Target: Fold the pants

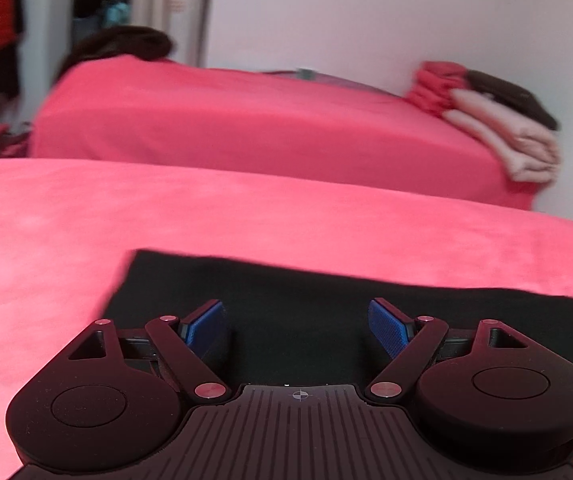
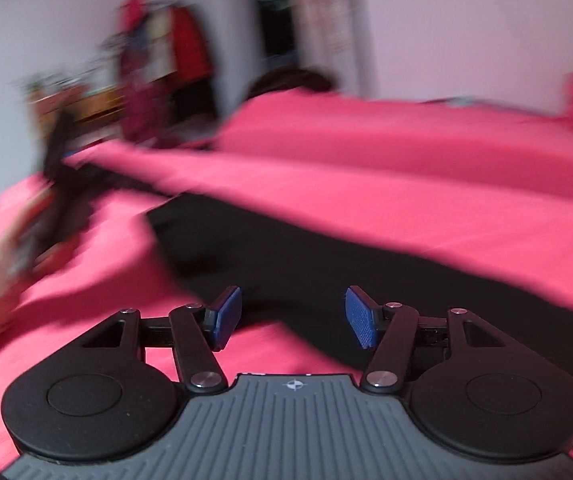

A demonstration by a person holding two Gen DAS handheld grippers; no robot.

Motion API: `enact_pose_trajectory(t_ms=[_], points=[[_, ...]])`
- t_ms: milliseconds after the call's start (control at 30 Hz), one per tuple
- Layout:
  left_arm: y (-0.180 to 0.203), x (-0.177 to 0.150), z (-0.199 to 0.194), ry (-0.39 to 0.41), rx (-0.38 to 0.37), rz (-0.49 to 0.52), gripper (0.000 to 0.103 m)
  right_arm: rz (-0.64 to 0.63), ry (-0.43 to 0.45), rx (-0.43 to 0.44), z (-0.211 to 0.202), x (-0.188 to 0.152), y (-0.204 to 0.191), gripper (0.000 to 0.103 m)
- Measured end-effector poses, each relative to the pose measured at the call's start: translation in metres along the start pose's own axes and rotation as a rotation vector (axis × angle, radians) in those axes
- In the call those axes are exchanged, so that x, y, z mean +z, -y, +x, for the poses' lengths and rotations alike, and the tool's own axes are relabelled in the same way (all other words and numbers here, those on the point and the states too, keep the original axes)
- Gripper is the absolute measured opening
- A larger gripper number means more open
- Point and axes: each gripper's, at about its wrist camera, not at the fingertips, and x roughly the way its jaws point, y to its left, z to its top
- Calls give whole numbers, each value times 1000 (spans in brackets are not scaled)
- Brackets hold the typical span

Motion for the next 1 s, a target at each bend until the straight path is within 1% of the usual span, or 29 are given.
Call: enact_pose_trajectory(t_ms=[67,133,167,200,267,333,433,500,533,567,600,633,667,700,733,767,800,867,900,933,967,1000], points=[[18,6,16,-37,-88,3,103,-22,-41,49,15,-2,-15,63],[31,8,40,-104,-173,-16,103,-32,-70,77,30,1,-23,63],[35,6,51,-127,-187,-24,103,-42,-81,78,36,3,-27,63],[37,3,62,-148,-184,-34,103,-48,-84,73,43,5,-28,63],[33,-7,82,-183,-179,-74,103,-16,-114,75,56,12,-23,63],[27,-13,83,-148,-211,-74,103,55,-159,90,70,16,-8,63],[17,-15,81,-147,-248,-101,103,117,-154,117,79,20,2,63],[11,-16,80,-137,-267,-128,103,180,-131,137,81,19,6,63],[10,-17,80,-136,-272,-125,103,197,-120,175,79,18,3,64],[9,-16,79,-135,-275,-119,103,180,-119,212,77,17,-2,65],[9,-17,79,-134,-276,-115,103,137,-124,214,71,5,-8,69],[10,-17,79,-132,-274,-109,103,89,-137,208,69,3,-13,69],[12,-18,79,-130,-271,-103,103,70,-142,197,67,3,-12,69],[15,-17,79,-128,-266,-99,103,100,-131,187,64,4,-4,62],[17,-17,79,-128,-261,-93,103,163,-109,169,61,5,7,57],[18,-17,79,-127,-256,-85,103,220,-91,151,57,5,16,56],[20,-17,79,-125,-251,-76,103,241,-90,153,55,4,18,53],[23,-17,79,-121,-245,-52,103,185,-144,216,57,-2,2,53],[24,-18,78,-120,-243,-38,103,139,-170,234,57,-5,-9,56],[24,-18,78,-119,-242,-29,103,82,-178,222,54,-7,-17,57],[24,-18,78,-117,-241,-24,103,34,-171,181,51,-9,-24,57],[25,-18,79,-116,-240,-19,103,34,-170,152,51,-9,-24,56]])
